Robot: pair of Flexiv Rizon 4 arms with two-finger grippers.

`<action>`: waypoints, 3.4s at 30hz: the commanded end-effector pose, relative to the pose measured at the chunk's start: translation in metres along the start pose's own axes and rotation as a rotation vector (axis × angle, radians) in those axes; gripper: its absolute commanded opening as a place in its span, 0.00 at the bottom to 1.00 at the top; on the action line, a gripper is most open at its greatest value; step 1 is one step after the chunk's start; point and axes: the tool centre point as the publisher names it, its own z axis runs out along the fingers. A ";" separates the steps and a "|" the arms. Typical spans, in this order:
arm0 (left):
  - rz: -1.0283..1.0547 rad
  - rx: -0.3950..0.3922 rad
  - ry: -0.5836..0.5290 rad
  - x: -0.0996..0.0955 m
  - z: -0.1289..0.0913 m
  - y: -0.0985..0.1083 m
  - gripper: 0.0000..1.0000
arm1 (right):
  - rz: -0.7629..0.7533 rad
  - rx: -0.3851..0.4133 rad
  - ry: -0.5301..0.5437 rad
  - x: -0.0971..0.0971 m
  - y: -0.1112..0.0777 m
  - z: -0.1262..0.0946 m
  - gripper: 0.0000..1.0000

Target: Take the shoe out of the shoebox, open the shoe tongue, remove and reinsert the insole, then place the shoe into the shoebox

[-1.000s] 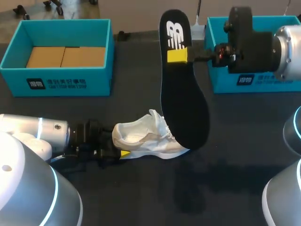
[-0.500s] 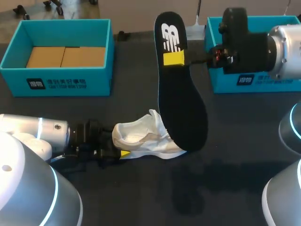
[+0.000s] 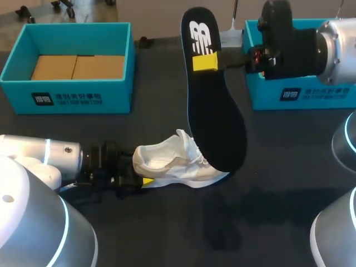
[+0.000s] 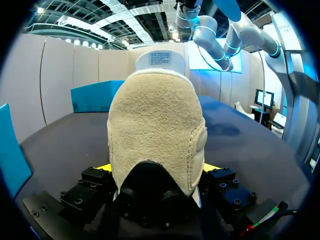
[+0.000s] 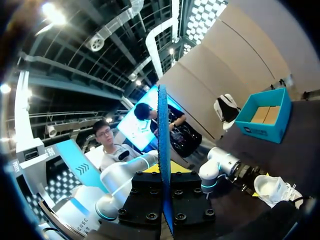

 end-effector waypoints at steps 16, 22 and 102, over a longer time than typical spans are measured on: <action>0.000 -0.004 0.001 0.001 0.001 0.002 0.00 | 0.004 -0.028 -0.003 0.015 -0.020 0.006 0.00; 0.000 -0.004 0.001 0.001 0.001 0.002 0.00 | 0.001 -0.015 0.011 0.014 -0.025 0.009 0.00; 0.020 -0.439 -0.023 -0.004 -0.105 -0.047 1.00 | 0.001 -0.015 0.011 0.014 -0.025 0.009 0.00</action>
